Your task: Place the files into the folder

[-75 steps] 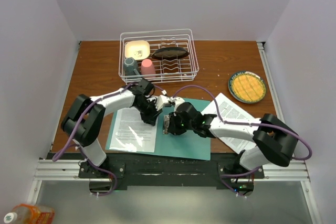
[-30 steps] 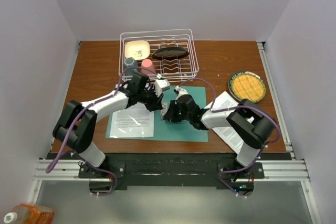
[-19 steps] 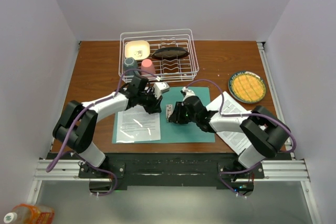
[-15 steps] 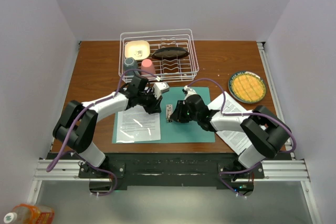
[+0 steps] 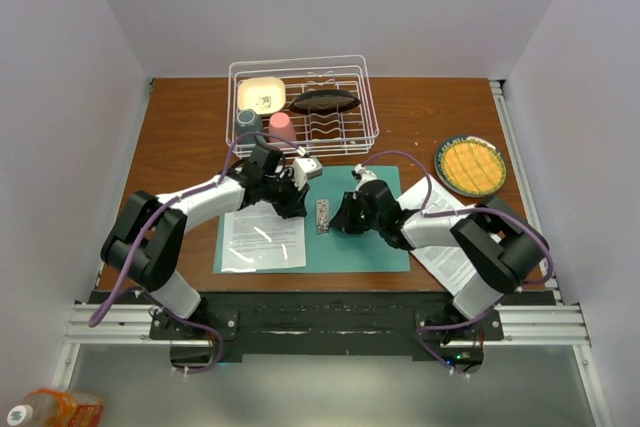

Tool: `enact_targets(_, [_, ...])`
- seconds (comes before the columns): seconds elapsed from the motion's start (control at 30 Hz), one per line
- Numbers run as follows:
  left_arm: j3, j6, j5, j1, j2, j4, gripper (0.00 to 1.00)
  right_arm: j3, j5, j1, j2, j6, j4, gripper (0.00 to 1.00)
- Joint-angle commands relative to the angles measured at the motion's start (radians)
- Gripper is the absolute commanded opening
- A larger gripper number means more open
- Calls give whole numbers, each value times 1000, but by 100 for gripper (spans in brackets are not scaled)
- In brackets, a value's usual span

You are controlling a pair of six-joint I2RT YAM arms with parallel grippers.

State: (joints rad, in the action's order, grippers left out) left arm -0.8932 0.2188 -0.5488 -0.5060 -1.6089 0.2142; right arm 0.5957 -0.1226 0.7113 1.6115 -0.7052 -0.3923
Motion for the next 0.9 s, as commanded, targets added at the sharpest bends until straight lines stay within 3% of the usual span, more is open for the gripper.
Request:
enact_targets(0.0, [-12,-1,-51,4,7,27,17,-14,-37,-1,53,-2,-80,17])
enact_targets(0.07, [-18,11,-53,3,0,39,17,-10,-41,-3,80,-10,-98,18])
enact_targets(0.2, [-38,48,-92,1,-23,118,6,-10,-37,-1,113,-25,-123,19])
enact_targets(0.3, [-24,68,-97,-11,-7,126,5,-20,-23,-1,133,-37,-138,20])
enact_targets(0.5, [-19,83,-56,-84,4,128,9,-49,32,-1,142,-54,-132,16])
enact_targets(0.63, [-15,57,-37,-92,-16,88,9,-76,89,0,143,-79,-132,3])
enact_targets(0.8, [-4,16,28,-92,-23,21,12,-105,103,2,156,-91,-151,0])
enact_targets(0.87, [-1,2,36,-92,-17,13,17,-108,98,2,166,-94,-160,0])
